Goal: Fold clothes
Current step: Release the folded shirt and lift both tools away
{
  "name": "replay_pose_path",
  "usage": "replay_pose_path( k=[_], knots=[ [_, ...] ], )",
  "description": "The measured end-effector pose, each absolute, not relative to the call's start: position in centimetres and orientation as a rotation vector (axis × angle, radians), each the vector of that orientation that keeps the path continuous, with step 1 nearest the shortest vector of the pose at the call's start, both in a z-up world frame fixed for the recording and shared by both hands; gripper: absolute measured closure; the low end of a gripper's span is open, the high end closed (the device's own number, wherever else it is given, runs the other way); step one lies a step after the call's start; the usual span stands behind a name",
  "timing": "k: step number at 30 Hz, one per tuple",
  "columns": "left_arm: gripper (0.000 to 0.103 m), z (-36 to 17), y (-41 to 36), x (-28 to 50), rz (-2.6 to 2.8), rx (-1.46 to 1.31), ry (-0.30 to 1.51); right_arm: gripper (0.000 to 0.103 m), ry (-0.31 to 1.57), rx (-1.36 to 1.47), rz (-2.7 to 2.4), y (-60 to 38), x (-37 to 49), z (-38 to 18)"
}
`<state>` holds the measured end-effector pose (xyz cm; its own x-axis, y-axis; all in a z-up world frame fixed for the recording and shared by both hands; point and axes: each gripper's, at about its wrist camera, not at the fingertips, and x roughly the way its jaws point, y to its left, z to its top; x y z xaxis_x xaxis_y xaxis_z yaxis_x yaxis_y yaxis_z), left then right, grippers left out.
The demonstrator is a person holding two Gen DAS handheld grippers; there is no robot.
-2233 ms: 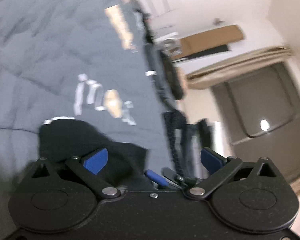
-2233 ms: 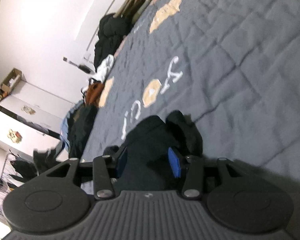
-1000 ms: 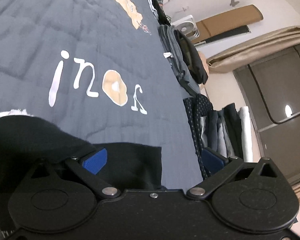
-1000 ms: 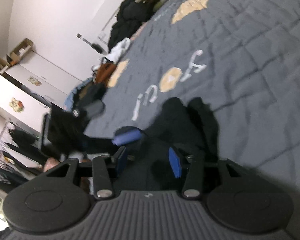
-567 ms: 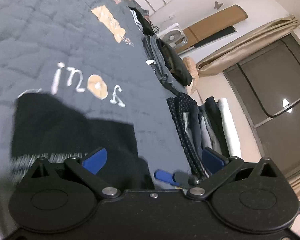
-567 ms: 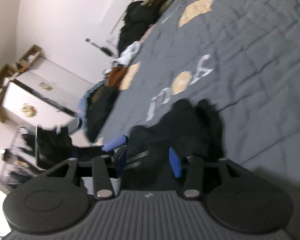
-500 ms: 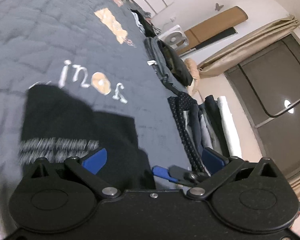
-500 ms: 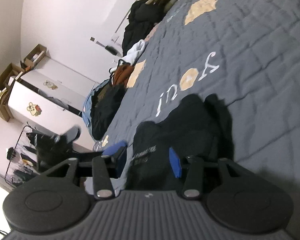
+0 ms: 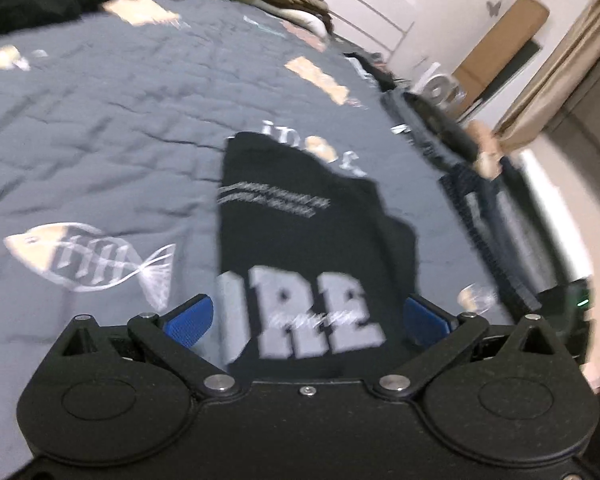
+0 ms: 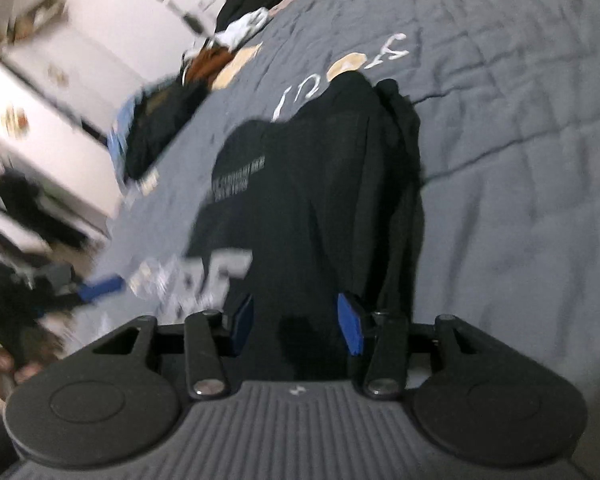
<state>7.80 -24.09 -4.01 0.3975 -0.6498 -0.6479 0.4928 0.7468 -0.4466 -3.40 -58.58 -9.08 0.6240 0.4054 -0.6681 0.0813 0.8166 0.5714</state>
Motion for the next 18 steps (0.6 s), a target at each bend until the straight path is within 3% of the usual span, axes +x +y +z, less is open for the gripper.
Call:
replay_pose_path(
  k=[6, 13, 18],
  knots=[
    [0.000, -3.1, -23.5, 3.9, -0.664, -0.074, 0.839, 0.057, 0.936, 0.482, 0.116, -57.0, -7.3, -8.6],
    [0.000, -2.3, -23.8, 0.7, -0.684, -0.018, 0.787, 0.057, 0.779, 0.468, 0.078, -53.7, -12.1, -4.6],
    [0.000, -2.7, -23.6, -2.0, -0.615, -0.008, 0.763, 0.057, 0.790, 0.360, -0.060, -50.8, -13.6, -5.8]
  ],
)
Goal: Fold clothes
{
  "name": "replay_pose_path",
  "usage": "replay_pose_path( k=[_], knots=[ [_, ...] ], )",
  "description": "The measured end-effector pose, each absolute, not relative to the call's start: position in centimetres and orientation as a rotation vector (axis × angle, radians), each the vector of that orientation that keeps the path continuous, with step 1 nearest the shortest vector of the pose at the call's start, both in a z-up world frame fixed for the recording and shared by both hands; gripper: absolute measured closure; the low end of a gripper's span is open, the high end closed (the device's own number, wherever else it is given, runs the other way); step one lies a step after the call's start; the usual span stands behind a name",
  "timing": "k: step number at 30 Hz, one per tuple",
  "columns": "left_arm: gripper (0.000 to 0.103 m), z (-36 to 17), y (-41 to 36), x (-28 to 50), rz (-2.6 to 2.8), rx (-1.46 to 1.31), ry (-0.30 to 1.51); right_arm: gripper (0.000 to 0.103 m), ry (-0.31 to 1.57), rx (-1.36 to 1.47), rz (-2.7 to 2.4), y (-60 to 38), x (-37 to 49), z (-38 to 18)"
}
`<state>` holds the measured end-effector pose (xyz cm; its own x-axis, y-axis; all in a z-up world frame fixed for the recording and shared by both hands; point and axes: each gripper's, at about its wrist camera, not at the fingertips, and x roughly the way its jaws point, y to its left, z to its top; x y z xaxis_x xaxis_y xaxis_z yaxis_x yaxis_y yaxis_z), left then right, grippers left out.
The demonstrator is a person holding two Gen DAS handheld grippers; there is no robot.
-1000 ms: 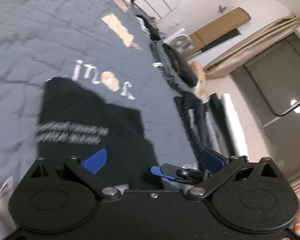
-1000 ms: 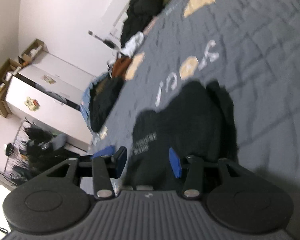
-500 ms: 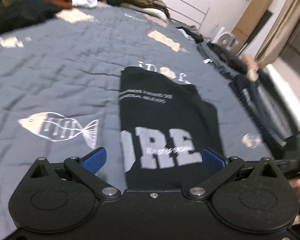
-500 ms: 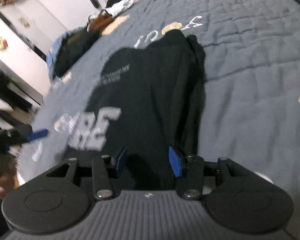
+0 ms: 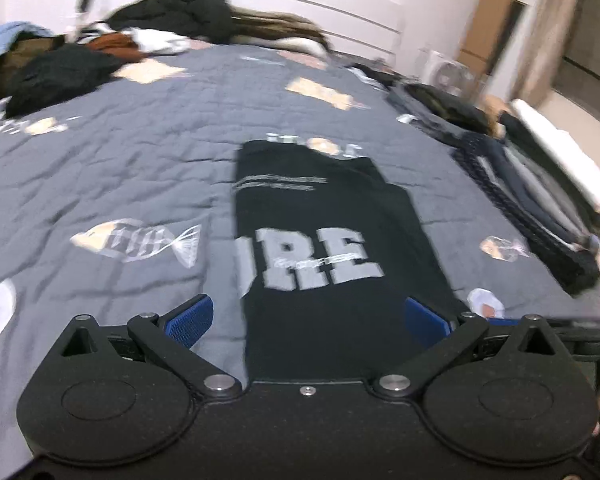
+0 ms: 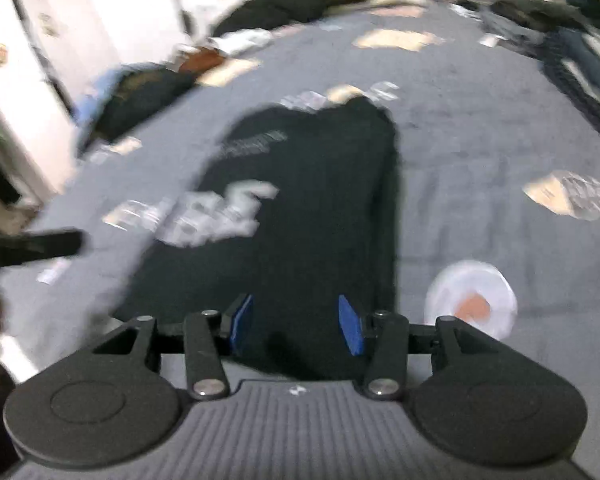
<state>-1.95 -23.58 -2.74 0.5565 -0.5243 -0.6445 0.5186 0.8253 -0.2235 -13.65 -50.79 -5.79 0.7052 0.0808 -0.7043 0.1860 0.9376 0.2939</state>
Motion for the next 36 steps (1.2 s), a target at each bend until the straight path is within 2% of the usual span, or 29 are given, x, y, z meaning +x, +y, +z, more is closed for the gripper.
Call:
replay_pose_path(
  k=[5, 8, 21, 36],
  knots=[
    [0.000, -1.9, -24.1, -4.5, -0.607, 0.109, 0.683, 0.056, 0.767, 0.352, -0.187, -50.0, -15.4, -6.1],
    [0.000, -1.3, -23.5, -5.3, -0.611, 0.084, 0.655, 0.056, 0.736, 0.326, -0.174, -48.8, -16.1, -4.9],
    [0.000, -0.9, -23.0, -6.0, -0.589, 0.088, 0.705, 0.049, 0.735, 0.315, -0.257, -46.7, -19.2, -1.3],
    [0.000, -2.4, -25.7, -4.8, -0.618, 0.210, 0.743, 0.046, 0.786, 0.308, -0.297, -48.0, -17.3, -3.1]
  ],
)
